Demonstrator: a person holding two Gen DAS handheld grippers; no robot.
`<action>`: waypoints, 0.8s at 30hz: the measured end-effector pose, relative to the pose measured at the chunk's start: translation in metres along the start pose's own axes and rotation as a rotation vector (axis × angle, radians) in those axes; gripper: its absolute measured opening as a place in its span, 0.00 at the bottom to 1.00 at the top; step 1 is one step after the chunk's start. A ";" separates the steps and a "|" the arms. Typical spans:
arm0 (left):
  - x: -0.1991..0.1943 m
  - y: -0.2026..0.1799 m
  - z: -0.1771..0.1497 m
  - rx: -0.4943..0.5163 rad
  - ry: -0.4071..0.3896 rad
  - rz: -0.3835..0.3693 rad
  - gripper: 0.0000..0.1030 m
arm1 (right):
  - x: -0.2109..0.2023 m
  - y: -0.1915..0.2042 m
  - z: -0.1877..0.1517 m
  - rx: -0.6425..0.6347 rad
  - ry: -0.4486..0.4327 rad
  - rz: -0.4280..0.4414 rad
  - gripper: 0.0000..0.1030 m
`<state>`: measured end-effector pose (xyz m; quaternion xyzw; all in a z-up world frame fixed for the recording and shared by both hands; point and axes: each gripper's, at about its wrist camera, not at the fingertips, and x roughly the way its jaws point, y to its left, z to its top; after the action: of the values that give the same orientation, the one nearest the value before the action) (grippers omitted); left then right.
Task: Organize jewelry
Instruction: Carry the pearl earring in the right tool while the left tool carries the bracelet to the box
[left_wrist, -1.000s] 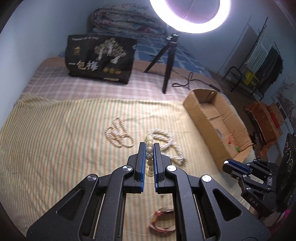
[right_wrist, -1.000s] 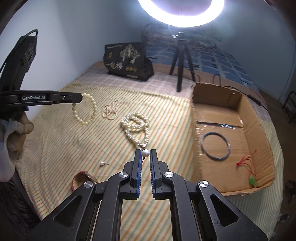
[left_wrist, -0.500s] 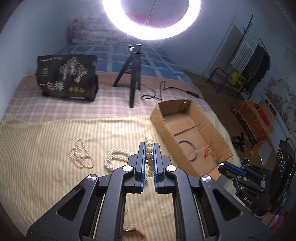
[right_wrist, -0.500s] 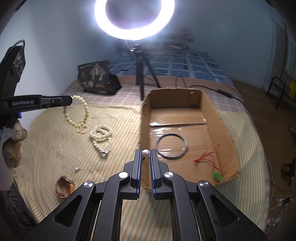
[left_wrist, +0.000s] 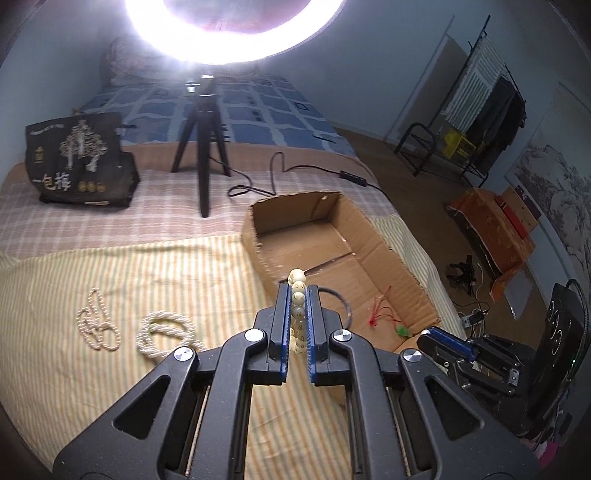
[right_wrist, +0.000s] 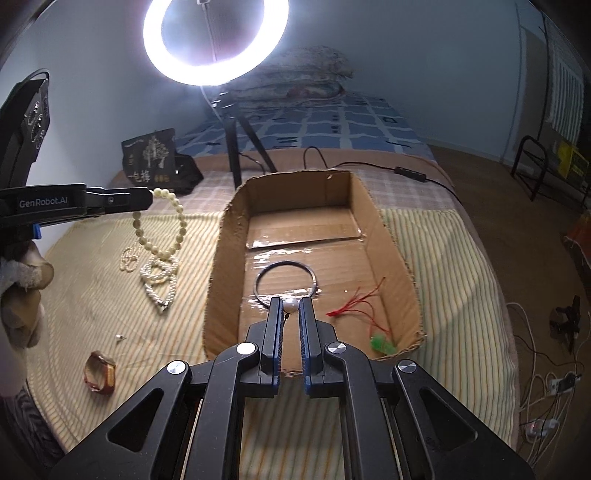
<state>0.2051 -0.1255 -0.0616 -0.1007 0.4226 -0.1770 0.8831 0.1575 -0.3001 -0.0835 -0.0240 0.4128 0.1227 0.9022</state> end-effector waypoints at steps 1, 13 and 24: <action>0.003 -0.004 0.001 0.003 0.003 -0.002 0.05 | 0.000 -0.002 0.000 0.001 0.000 -0.004 0.07; 0.037 -0.030 0.012 0.037 0.019 0.002 0.05 | 0.007 -0.020 0.002 0.034 0.006 -0.016 0.07; 0.056 -0.032 0.019 0.045 0.033 0.007 0.05 | 0.020 -0.022 0.005 0.047 0.017 -0.021 0.07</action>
<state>0.2456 -0.1771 -0.0791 -0.0763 0.4333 -0.1852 0.8787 0.1795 -0.3164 -0.0964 -0.0084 0.4230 0.1032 0.9002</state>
